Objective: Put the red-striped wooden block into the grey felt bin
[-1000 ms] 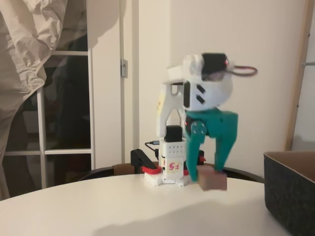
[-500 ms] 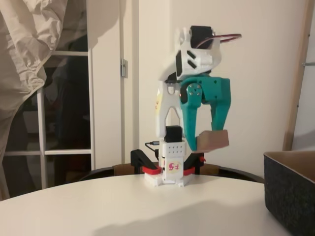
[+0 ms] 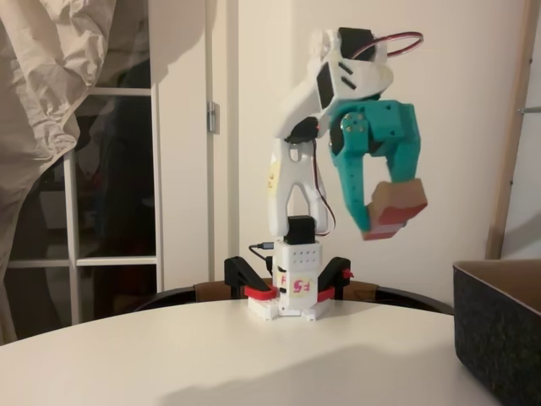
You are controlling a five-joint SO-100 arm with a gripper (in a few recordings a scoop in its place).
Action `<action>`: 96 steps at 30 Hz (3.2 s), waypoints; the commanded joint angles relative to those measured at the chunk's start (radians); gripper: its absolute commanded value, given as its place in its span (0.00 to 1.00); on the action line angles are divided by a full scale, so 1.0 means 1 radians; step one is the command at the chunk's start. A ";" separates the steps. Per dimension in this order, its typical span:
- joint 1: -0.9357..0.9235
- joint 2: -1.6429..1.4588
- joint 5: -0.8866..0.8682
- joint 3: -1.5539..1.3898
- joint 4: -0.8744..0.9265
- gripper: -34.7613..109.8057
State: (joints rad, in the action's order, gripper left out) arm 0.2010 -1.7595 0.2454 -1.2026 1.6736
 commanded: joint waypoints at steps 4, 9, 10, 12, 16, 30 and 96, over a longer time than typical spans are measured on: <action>0.075 -0.044 0.058 0.057 -0.049 0.28; 0.152 -0.041 0.106 0.066 -0.103 0.28; 0.169 -0.038 0.120 0.066 -0.117 0.28; 0.204 -0.035 0.146 0.067 -0.140 0.28; 0.265 -0.026 0.196 0.067 -0.183 0.28; 0.453 0.107 0.336 0.101 -0.304 0.28; 0.468 0.273 0.407 0.250 -0.133 0.38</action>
State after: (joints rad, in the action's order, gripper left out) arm 0.6703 -1.3668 0.6734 -0.9158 1.5278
